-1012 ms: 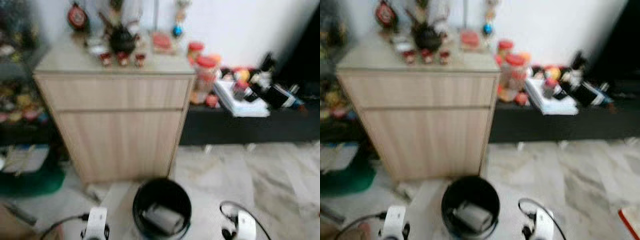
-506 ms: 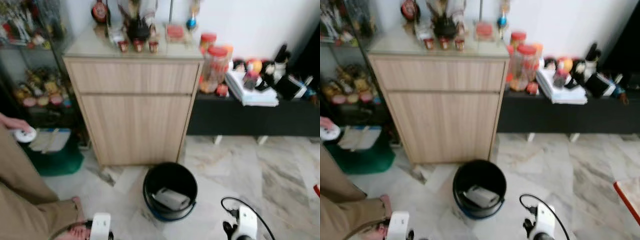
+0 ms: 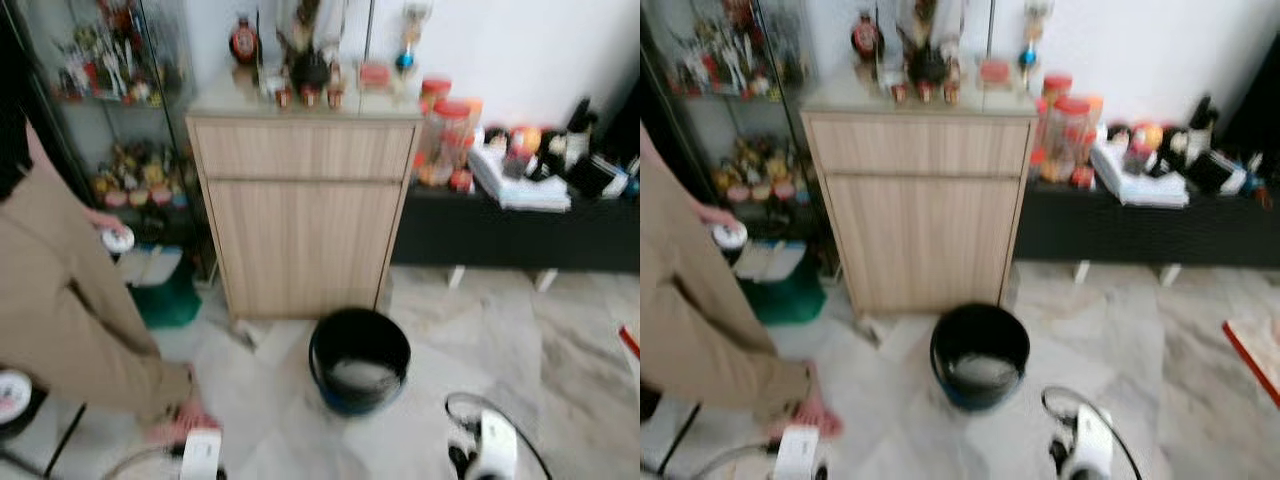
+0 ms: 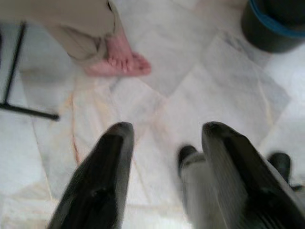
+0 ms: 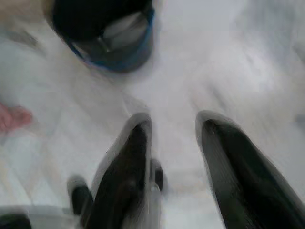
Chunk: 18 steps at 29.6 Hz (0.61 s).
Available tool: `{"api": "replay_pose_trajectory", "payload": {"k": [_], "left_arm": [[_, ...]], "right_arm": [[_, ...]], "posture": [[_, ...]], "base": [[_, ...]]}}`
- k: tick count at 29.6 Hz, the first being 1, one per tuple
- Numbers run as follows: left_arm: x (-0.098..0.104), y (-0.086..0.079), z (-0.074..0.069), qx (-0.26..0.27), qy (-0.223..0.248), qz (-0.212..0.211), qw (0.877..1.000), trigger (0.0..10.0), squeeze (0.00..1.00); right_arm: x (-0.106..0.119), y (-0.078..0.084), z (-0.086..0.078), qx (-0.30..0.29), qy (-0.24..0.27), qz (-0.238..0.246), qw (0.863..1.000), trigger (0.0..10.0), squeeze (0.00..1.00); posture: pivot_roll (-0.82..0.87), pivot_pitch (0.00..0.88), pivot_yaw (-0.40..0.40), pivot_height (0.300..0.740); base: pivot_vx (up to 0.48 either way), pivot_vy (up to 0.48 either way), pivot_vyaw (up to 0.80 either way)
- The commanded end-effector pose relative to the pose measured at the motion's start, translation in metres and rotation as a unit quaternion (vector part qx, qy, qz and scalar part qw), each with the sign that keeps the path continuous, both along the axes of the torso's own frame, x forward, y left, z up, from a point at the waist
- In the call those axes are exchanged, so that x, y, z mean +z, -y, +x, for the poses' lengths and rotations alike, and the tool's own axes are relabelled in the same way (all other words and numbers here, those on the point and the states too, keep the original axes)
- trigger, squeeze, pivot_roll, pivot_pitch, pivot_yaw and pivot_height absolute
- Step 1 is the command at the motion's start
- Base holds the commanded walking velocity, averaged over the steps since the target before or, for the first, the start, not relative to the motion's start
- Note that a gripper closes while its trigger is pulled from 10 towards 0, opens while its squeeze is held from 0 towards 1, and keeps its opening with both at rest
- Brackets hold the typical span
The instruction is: Picking trash to rubbish bin
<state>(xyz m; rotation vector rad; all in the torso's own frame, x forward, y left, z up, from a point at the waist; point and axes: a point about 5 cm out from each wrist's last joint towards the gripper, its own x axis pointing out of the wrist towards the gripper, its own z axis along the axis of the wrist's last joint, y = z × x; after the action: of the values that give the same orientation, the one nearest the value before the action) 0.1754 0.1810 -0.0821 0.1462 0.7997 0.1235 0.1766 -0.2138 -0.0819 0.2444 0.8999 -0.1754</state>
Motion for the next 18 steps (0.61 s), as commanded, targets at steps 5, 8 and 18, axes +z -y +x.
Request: {"api": "replay_pose_trajectory", "payload": {"k": [5, 8, 18], "left_arm": [[-0.0018, 0.0029, -0.0023, -0.003, -0.008, -0.002, 1.0, 10.0, 0.0], [-0.0018, 0.0032, -0.0023, -0.003, -0.008, -0.003, 1.0, 10.0, 0.0], [-0.0018, 0.0037, -0.0021, -0.001, -0.008, -0.002, 1.0, 10.0, 0.0]], "right_arm": [[0.0038, 0.0033, 0.0065, -0.001, 0.01, -0.004, 1.0, 10.0, 0.0], [0.0038, 0.0033, 0.0064, -0.001, 0.011, -0.004, 1.0, 10.0, 0.0], [0.0038, 0.0036, 0.0062, -0.001, 0.011, -0.004, 1.0, 10.0, 0.0]], "posture": [[-0.04, 0.014, -0.097, 0.74], [-0.04, 0.012, -0.097, 0.74], [-0.04, 0.011, -0.099, 0.74]], "base": [[-0.144, 0.0, 0.0], [0.0, 0.0, 0.0], [0.0, 0.0, 0.0]]}}
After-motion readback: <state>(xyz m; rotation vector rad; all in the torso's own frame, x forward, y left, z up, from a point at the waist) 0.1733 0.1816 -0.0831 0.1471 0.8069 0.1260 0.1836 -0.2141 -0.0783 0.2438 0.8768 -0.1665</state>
